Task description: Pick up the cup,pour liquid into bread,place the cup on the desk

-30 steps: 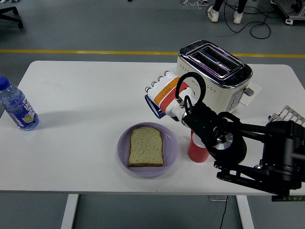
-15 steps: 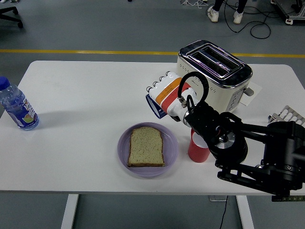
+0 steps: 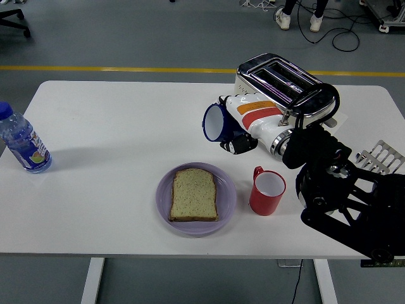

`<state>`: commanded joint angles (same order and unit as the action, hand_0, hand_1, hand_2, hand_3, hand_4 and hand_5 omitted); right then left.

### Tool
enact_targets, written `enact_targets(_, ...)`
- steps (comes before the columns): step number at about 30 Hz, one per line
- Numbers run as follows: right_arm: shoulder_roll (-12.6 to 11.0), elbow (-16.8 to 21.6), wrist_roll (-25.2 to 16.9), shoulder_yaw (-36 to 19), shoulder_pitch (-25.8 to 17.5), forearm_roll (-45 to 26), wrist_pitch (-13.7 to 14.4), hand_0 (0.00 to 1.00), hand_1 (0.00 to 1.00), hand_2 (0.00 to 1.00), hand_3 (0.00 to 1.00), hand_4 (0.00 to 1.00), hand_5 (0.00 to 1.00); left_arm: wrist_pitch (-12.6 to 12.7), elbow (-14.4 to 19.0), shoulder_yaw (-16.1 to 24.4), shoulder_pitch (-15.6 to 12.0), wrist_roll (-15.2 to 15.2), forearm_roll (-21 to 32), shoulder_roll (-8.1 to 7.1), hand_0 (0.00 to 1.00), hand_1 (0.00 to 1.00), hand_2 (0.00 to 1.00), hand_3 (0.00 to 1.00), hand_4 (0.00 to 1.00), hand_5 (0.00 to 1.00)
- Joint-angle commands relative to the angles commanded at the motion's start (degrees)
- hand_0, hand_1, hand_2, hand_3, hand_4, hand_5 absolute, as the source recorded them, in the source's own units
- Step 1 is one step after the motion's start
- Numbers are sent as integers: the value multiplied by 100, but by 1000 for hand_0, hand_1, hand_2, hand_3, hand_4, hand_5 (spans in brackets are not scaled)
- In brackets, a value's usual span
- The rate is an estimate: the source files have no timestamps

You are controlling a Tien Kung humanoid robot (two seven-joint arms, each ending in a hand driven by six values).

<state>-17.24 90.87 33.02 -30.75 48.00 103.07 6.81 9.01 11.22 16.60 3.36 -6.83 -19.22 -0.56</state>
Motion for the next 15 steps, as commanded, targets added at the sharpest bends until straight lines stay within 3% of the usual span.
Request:
enact_targets(11, -63, 588, -552, -1374, -990, -1741, 1192, 527, 504, 606, 575, 586, 2, -1, -1, 49, 6, -4, -32, -9, 633, 639, 651, 503, 237, 861)
enact_targets(15, -80, 931, -1041, -2008, -1505, -2466, 1866, 535, 505, 605, 573, 580, 2, 0, -2, 40, -8, -2, -62, -7, 633, 638, 650, 503, 238, 862)
